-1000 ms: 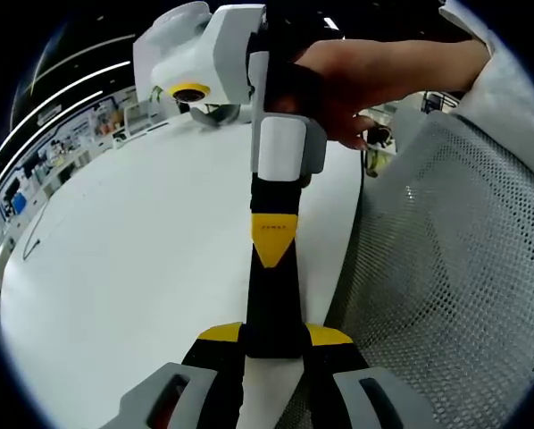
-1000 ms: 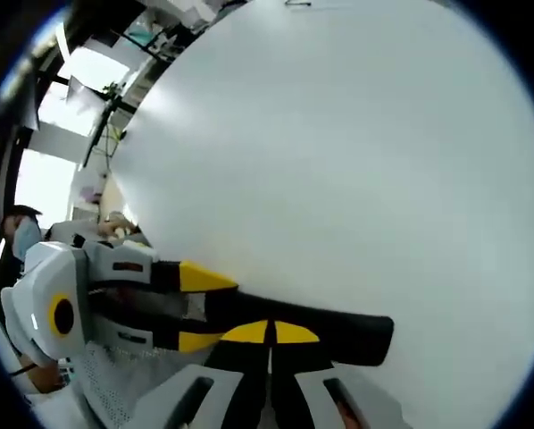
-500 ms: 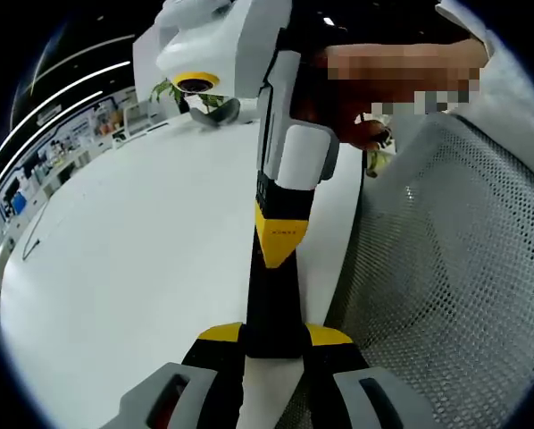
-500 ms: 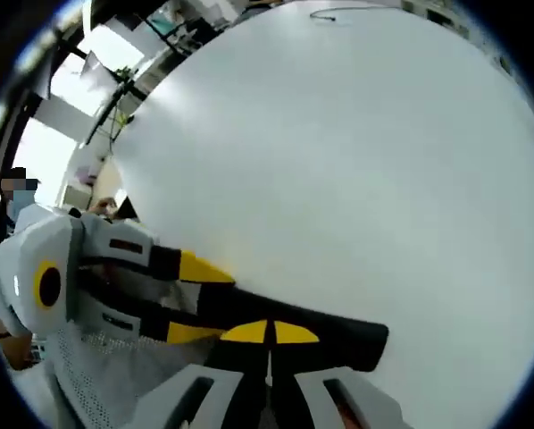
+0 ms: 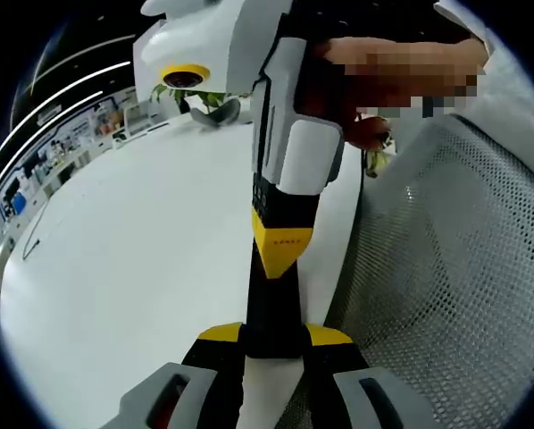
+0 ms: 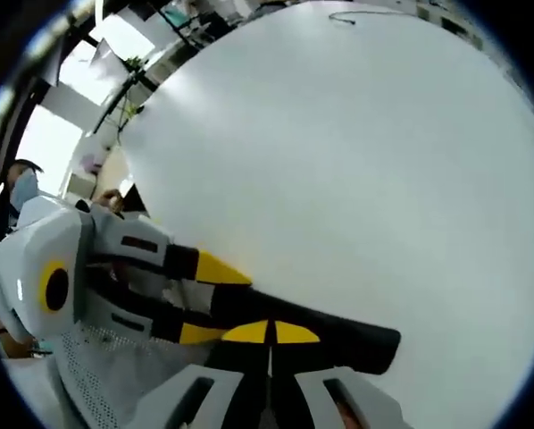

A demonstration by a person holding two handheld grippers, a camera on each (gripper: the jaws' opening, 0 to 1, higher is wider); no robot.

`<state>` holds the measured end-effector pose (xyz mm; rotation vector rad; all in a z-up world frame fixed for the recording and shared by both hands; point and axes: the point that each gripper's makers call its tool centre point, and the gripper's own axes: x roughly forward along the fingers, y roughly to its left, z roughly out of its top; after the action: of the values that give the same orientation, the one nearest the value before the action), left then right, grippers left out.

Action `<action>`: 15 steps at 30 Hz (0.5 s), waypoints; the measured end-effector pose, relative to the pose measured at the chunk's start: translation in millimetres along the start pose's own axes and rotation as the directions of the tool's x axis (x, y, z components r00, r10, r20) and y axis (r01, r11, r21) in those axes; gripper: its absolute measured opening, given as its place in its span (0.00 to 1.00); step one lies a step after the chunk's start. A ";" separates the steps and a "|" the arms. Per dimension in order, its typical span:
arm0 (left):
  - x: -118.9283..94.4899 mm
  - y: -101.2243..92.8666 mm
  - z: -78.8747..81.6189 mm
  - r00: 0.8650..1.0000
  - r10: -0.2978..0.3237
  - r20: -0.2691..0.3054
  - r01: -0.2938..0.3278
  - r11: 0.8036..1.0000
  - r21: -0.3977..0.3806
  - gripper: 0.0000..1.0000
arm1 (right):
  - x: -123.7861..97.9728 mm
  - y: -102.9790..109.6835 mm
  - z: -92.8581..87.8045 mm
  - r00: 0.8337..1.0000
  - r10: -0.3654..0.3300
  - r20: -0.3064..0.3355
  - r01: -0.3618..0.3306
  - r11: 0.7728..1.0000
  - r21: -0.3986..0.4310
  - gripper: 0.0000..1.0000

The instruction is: Press the specified remote control buttons in sequence, fully releasing each button before pressing the next.

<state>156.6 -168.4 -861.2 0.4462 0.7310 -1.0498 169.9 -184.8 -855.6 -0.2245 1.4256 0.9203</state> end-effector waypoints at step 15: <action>-0.3 -0.2 0.0 1.000 0.002 -0.002 -0.002 1.000 0.000 0.24 | 0.0 -0.7 0.2 0.999 -0.051 0.008 0.051 0.998 -0.039 0.00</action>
<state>156.3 -168.3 -860.9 0.4477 0.7328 -1.0477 170.6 -185.1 -855.8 -0.2853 1.3903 0.9072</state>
